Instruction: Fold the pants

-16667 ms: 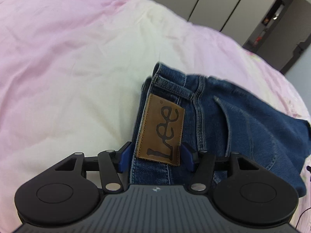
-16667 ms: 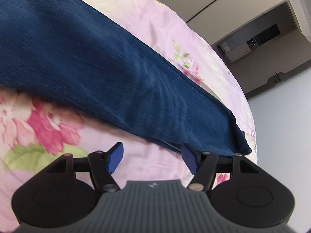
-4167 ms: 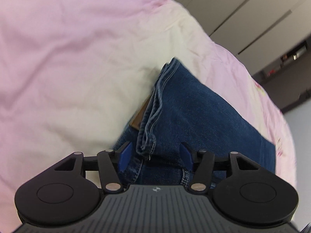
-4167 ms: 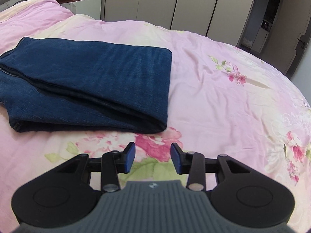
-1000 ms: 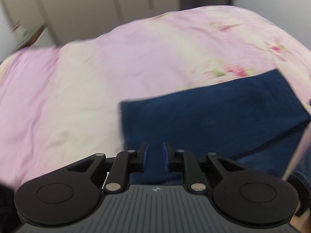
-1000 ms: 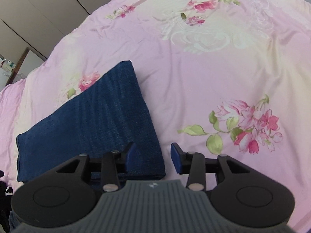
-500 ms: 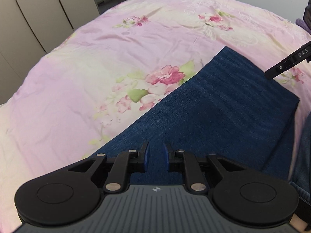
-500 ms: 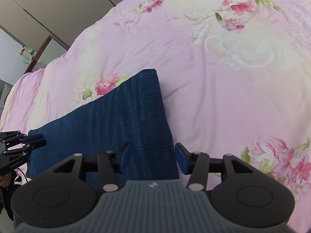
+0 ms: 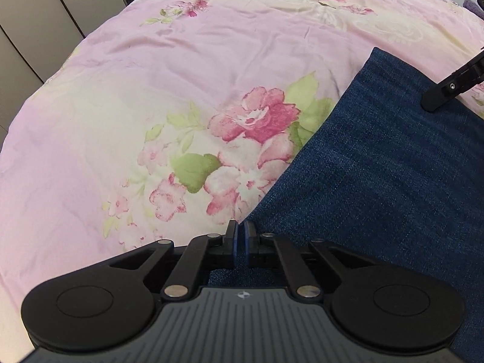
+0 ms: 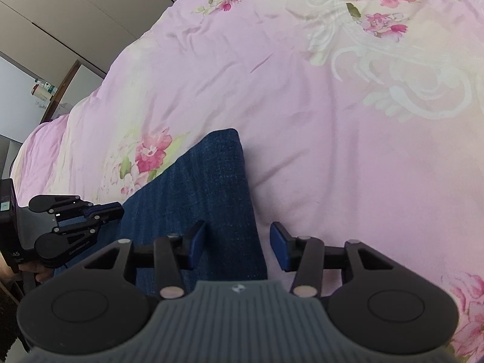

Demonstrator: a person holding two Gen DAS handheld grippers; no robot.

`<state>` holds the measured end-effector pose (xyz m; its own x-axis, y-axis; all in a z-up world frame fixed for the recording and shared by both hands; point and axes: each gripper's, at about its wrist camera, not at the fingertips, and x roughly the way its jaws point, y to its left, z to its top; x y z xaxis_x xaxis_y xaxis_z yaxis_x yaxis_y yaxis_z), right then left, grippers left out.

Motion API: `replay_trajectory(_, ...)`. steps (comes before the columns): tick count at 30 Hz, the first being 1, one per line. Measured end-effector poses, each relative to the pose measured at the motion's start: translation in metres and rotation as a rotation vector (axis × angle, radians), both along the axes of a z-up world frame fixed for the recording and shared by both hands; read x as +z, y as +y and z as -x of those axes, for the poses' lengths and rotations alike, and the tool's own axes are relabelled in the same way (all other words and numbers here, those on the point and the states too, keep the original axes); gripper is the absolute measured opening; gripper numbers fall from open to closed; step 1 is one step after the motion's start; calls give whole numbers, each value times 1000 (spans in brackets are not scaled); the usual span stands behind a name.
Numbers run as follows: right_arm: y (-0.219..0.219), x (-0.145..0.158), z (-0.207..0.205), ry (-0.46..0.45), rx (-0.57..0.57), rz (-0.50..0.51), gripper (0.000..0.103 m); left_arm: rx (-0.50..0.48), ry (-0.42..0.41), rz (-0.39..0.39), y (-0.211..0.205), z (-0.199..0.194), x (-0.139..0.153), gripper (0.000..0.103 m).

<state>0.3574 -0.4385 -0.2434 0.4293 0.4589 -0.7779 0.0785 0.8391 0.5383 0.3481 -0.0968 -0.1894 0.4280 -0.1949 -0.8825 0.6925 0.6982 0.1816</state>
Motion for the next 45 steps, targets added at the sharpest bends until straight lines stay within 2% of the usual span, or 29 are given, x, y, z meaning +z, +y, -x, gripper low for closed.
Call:
replay_trajectory(4, 2, 0, 1, 4, 15, -9, 43, -68, 38, -17, 5, 22, 14, 5)
replay_trajectory(11, 4, 2, 17, 19, 61, -4, 43, -219, 92, -147, 1, 85, 18, 7)
replay_trajectory(15, 7, 5, 29, 10, 80, 29, 43, -248, 103, -164, 1, 102, 17, 5)
replay_trajectory(16, 7, 6, 32, 8, 79, 33, 44, -253, 110, -164, 0, 104, 15, 2)
replay_trajectory(20, 9, 4, 39, 10, 67, 42, 44, -266, 90, -198, -6, 111, 2, 0)
replay_trajectory(24, 7, 3, 38, 25, 62, 35, 44, -256, 109, -184, -5, 107, 6, 0)
replay_trajectory(29, 8, 6, 42, 39, 94, 42, 44, -333, 161, -155, 0, 127, 23, 0)
replay_trajectory(31, 9, 6, 47, 40, 118, 52, 44, -351, 139, -172, 0, 137, 23, 0)
replay_trajectory(35, 6, 3, 56, 46, 130, 39, 44, -357, 149, -184, -1, 138, 12, 0)
replay_trajectory(39, 3, -3, 58, 55, 98, 8, 44, -385, 146, -232, -10, 138, -14, 0)
replay_trajectory(41, 5, -3, 57, 55, 102, 13, 44, -404, 143, -255, -14, 138, -14, 0)
replay_trajectory(42, 5, -3, 58, 54, 105, 18, 44, -416, 140, -251, -15, 139, -9, 0)
replay_trajectory(45, 5, -2, 58, 49, 109, 22, 43, -437, 162, -175, -9, 144, 14, 0)
